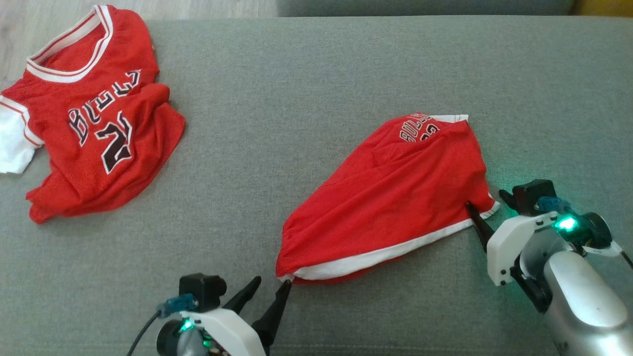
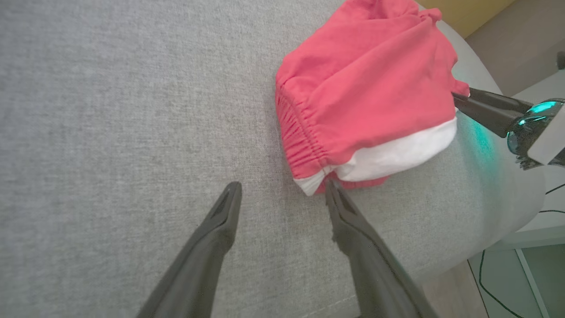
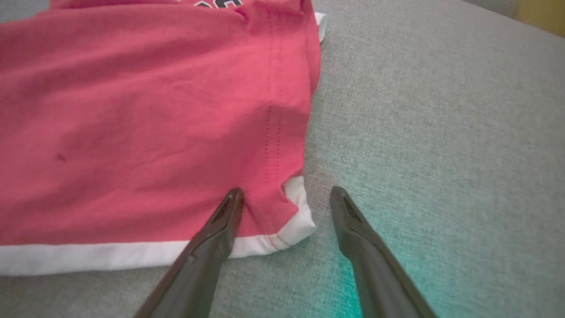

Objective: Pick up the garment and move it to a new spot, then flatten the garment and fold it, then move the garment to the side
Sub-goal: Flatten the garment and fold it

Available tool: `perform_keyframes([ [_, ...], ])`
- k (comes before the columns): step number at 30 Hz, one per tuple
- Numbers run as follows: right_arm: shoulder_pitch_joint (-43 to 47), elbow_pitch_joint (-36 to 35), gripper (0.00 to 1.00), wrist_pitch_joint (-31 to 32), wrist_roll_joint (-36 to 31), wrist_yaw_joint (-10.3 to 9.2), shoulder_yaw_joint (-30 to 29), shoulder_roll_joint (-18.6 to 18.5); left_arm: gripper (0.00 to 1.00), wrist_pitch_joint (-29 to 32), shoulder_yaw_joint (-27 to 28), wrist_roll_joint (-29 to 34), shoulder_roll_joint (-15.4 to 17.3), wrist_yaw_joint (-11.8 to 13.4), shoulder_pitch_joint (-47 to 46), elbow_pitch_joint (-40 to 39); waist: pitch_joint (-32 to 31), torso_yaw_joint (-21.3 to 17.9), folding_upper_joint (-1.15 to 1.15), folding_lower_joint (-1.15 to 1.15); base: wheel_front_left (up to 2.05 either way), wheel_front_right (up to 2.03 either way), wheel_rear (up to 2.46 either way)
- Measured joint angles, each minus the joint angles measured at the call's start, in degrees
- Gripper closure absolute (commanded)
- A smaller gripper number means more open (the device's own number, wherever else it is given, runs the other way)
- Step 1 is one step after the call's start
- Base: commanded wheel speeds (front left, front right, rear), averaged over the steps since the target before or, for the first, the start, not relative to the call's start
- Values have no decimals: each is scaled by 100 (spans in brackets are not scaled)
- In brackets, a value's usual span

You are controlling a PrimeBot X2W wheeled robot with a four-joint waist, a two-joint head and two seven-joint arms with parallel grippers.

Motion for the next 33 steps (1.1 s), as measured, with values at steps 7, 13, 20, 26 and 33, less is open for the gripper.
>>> perform_keyframes([
  [7, 1, -4, 22, 4, 214, 0, 109, -47, 0, -1, -104, -156, -3, -25, -20, 87, 0, -50, 0, 0, 0, 0, 0],
  [13, -49, -8, 22, 0, 231, 0, 193, -59, 0, -82, -91, -259, -8, -24, -118, 336, 37, -108, 0, 0, 0, 0, 0],
  [20, -112, -31, 34, 0, 269, 0, 235, -66, 0, -211, -92, -519, -30, -44, -364, 683, 104, -187, 0, 0, 0, 0, 0],
  [26, -125, -60, 43, 0, 271, 1, 244, -67, 0, -324, -142, -606, -36, -52, -584, 926, 139, -274, 0, 0, 0, 0, 0],
  [33, -124, -67, 100, -3, 338, 1, 252, -69, 100, -387, -325, -692, -10, -88, -687, 1084, 119, -349, 0, 0, 0, 0, 0],
])
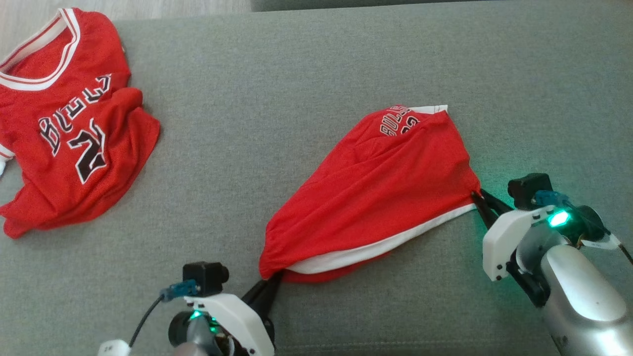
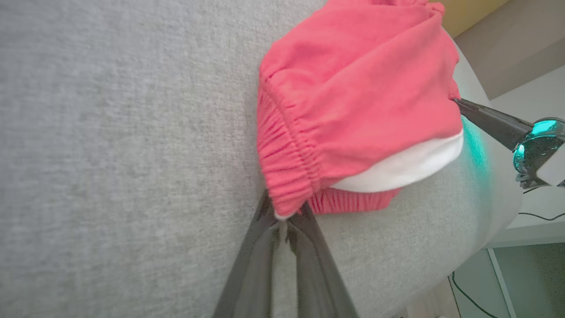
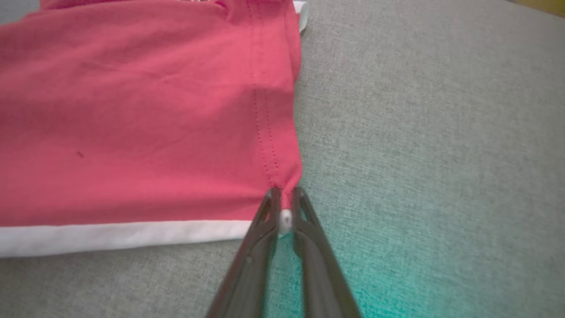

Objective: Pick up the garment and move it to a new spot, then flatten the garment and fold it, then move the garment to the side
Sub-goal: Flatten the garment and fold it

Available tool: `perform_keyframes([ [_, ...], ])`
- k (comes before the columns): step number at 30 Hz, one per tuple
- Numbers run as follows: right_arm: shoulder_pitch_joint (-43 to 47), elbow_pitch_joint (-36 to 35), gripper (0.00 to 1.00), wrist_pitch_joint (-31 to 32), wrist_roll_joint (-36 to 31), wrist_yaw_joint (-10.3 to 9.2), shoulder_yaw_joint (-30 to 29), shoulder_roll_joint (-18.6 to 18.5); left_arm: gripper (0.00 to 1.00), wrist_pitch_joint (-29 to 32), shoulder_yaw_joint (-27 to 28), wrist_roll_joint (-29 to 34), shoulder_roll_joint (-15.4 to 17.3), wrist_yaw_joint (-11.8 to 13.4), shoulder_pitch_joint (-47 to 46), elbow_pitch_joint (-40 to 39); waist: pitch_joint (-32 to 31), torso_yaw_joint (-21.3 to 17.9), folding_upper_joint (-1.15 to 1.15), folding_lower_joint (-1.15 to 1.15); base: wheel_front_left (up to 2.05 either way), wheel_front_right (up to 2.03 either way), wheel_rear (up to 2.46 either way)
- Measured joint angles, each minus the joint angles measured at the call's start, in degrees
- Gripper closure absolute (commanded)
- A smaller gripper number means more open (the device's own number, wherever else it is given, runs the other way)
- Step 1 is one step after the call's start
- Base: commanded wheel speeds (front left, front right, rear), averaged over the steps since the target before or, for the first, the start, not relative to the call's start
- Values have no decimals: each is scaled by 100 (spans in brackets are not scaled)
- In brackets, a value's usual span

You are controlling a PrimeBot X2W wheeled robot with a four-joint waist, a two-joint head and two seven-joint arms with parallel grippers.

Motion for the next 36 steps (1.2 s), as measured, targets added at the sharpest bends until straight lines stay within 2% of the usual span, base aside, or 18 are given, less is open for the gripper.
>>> perform_keyframes([
  [5, 111, -119, 100, -1, 233, 0, -55, -10, 100, 115, -220, -191, 81, 1, 37, -155, -107, 3, 0, 0, 0, 0, 0],
  [9, 570, -743, 100, 2, 457, 0, -347, -64, 100, 316, -322, -524, 274, 2, 197, -847, -219, 16, 0, 0, 0, 0, 0],
  [14, 1334, -2187, 100, 259, 993, 0, -988, -51, 100, 631, -321, -965, 670, 2, 634, -2043, -321, -43, 0, 0, 0, 0, 0],
  [15, 1334, -2187, 100, 259, 993, 0, -988, -51, 100, 631, -321, -965, 670, 2, 634, -2043, -321, -43, 0, 0, 0, 0, 0],
  [18, 1772, -3282, 100, 560, 1421, 0, -1501, 20, 100, 821, -320, -1256, 899, 2, 863, -2877, -381, -113, 0, 0, 0, 0, 0],
  [24, 2392, -5279, 100, 1268, 2062, -1, -2409, 450, 100, 1132, -412, -2096, 1413, 3, 1081, -4604, -498, -271, 0, 0, 0, 0, 0],
  [32, 2529, -7038, 100, 1904, 2466, -1, -3205, 1066, 100, 1373, -181, -2643, 1957, 3, 1043, -6200, -598, -448, 0, -1, 0, 0, 0],
  [36, 2286, -7599, 100, 2156, 2682, -1, -3523, 1177, 100, 1696, -15, -2819, 2231, 3, 541, -6708, -493, -498, 0, -1, 0, 0, 0],
])
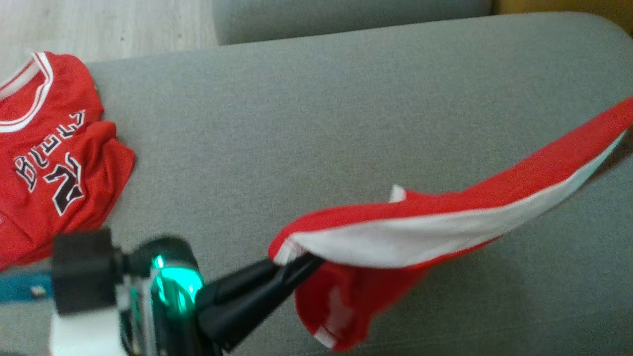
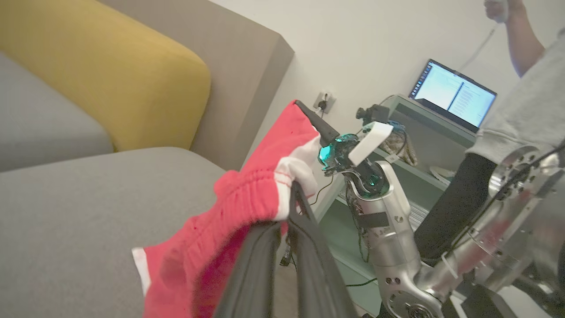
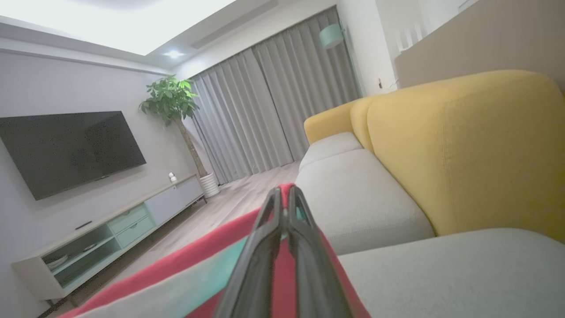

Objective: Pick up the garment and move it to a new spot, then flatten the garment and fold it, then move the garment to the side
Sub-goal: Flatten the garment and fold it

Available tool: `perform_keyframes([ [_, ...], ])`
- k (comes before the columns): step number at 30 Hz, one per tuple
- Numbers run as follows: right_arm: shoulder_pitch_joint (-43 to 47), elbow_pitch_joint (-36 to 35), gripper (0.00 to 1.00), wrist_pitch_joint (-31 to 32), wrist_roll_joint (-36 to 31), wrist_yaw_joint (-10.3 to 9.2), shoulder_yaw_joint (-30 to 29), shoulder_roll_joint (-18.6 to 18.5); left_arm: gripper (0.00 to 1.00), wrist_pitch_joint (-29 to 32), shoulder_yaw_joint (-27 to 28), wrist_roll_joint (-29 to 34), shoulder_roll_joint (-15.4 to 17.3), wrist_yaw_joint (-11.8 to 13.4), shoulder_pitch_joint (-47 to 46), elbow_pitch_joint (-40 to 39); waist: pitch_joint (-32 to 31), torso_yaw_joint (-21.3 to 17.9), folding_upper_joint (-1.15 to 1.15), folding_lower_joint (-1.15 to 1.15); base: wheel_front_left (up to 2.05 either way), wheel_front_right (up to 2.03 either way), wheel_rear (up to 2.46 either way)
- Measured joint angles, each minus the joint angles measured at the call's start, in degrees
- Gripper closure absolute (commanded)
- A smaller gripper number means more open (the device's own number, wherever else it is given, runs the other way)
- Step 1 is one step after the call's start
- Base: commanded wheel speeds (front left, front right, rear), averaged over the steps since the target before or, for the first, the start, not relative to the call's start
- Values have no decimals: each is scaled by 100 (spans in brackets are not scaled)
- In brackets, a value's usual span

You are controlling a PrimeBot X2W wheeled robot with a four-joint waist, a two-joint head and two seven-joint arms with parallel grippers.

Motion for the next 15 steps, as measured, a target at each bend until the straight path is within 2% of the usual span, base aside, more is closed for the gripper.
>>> perform_keyframes([
  [4, -883, -13, 100, 403, 54, 0, -169, 51, 100, 460, 89, -374, 222, 0, -972, -85, 185, -40, 0, 0, 0, 0, 0],
  [8, -1961, 619, 100, 827, -183, 0, -123, 40, 100, 856, 159, -817, 237, 0, -1975, 387, 454, -58, 0, 0, 0, 0, 0],
  [11, -2744, 1330, 100, 983, -501, 0, 5, 43, 100, 1049, 240, -824, 162, 47, -2926, 1190, 716, -40, 0, 0, 0, 0, 0],
  [12, -3323, 1856, 100, 982, -836, 0, 126, 53, 100, 1094, 231, -654, 1, 71, -3628, 1825, 914, -19, 0, 1, 0, 0, 0],
  [15, -4376, 2847, 100, 798, -1328, 0, 167, 85, 100, 1062, 145, -108, -303, 97, -4707, 2936, 1238, 19, 0, 1, 0, 0, 0],
])
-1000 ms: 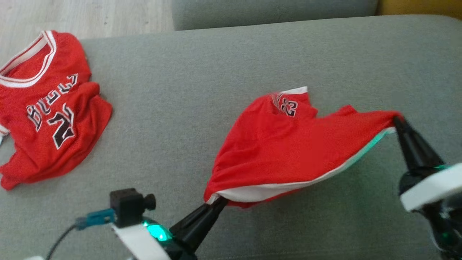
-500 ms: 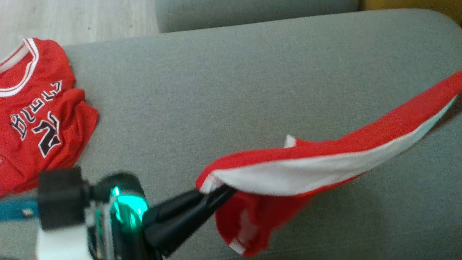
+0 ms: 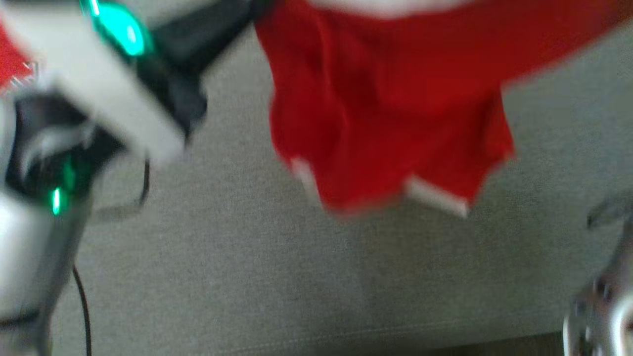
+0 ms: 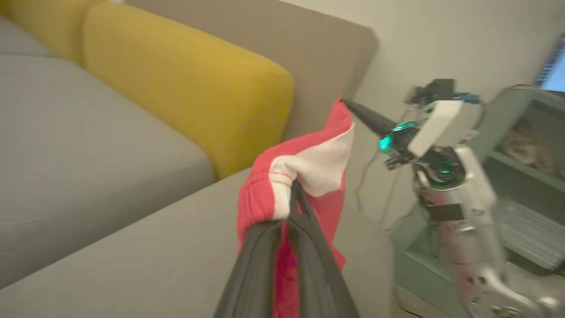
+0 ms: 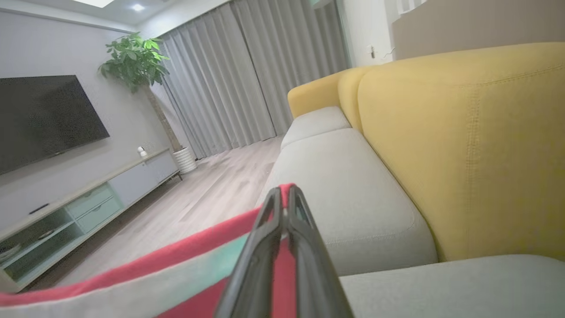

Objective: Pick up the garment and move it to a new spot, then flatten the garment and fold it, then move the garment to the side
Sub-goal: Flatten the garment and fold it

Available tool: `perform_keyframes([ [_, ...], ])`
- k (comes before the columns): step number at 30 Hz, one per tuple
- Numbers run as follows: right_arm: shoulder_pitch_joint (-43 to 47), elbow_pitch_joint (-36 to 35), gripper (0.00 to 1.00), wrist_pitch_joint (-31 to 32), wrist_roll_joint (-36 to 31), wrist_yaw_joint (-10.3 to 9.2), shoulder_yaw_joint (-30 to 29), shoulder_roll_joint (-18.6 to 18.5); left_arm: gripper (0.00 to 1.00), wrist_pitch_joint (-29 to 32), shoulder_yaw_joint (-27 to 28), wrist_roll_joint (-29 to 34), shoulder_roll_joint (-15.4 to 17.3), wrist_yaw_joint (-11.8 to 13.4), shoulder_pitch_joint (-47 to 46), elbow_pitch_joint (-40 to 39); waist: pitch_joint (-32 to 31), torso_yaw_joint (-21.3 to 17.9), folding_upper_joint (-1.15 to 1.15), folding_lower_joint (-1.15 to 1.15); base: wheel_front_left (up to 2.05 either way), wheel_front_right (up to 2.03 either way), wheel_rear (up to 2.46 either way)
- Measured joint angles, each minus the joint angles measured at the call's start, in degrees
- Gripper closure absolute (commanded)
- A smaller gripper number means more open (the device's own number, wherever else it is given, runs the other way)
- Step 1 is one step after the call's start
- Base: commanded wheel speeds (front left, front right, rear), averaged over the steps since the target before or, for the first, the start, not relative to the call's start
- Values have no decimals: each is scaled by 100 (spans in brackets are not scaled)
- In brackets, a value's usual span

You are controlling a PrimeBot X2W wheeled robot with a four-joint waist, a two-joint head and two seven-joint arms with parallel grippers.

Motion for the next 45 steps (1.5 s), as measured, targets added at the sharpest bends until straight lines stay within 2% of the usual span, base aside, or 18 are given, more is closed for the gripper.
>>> perform_keyframes([
  [2, -776, 745, 100, -360, -310, 0, -76, 25, 100, -204, -104, 436, -214, -4, -694, 833, 220, 19, 0, 1, 0, 0, 0],
  [6, -2278, 2397, 100, -1447, -483, 0, -233, 25, 100, -1218, -154, 1401, -720, -25, -1942, 2482, 626, 18, 0, 1, 0, 0, 0],
  [10, -3189, 3930, 100, -2570, -455, 0, -210, 27, 100, -2530, -334, 2317, -1004, -56, -2905, 3907, 935, -51, 0, 0, 0, 0, 0],
  [11, -3298, 4296, 100, -2817, -402, 0, -163, 27, 100, -2766, -537, 2563, -970, -57, -3077, 4206, 984, -94, 0, 1, 0, 0, 0],
  [12, -3315, 4614, 100, -3028, -347, 0, -71, 26, 100, -3109, -672, 2788, -982, -62, -3155, 4497, 1015, -145, 0, 1, 0, 0, 0],
  [15, -3015, 5346, 100, -3522, -235, 0, 297, 25, 100, -3798, -1198, 2872, -1056, -63, -2980, 5179, 1037, -291, 0, 0, 0, 0, 0],
  [19, -2014, 5671, 100, -3836, -210, 0, 624, 25, 100, -4295, -2175, 2615, -980, -63, -2173, 5392, 906, -382, 0, -1, 0, 0, 0],
  [24, -564, 5212, 100, -3854, -192, 0, 714, 20, 100, -4546, -2964, 2116, -438, -99, -1270, 4855, 712, -454, 0, -1, 0, 0, 0],
  [27, 292, 4530, 100, -3698, -124, 0, 709, -59, 100, -4590, -3273, 2000, -86, -99, -720, 4326, 550, -455, 0, -2, 0, 0, 0],
  [30, 1194, 3760, 100, -3466, -85, 0, 567, -151, 100, -4592, -3419, 1795, 132, -92, 59, 3809, 300, -436, 0, -2, 0, 0, 0],
  [34, 2492, 2503, 100, -3004, -63, 0, 162, -134, 100, -4631, -3508, 1621, 316, 282, 1180, 3015, -80, -391, 0, -2, 0, 0, 0],
  [35, 2492, 2503, 100, -3004, -63, 0, 162, -134, 100, -4631, -3508, 1621, 316, 282, 1180, 3015, -80, -391, 0, -2, 0, 0, 0],
  [36, 3175, 1804, 100, -2711, -64, 0, -96, -38, 100, -4633, -3616, 1545, 393, 546, 1666, 2621, -258, -354, 0, -2, 0, 0, 0],
  [37, 3175, 1804, 100, -2711, -64, 0, -96, -38, 100, -4633, -3616, 1545, 393, 546, 1666, 2621, -258, -354, 0, -2, 0, 0, 0],
  [42, 4817, 326, 100, -1983, 21, 0, -635, 188, 100, -4633, -3760, 1344, 458, 1184, 2724, 1742, -535, -188, 0, -2, 0, 0, 0],
  [45, 5243, -216, 100, -1719, 255, 1, -802, 211, 100, -4633, -3793, 1291, 521, 1471, 3159, 1308, -562, -100, 0, -2, 0, 0, 0],
])
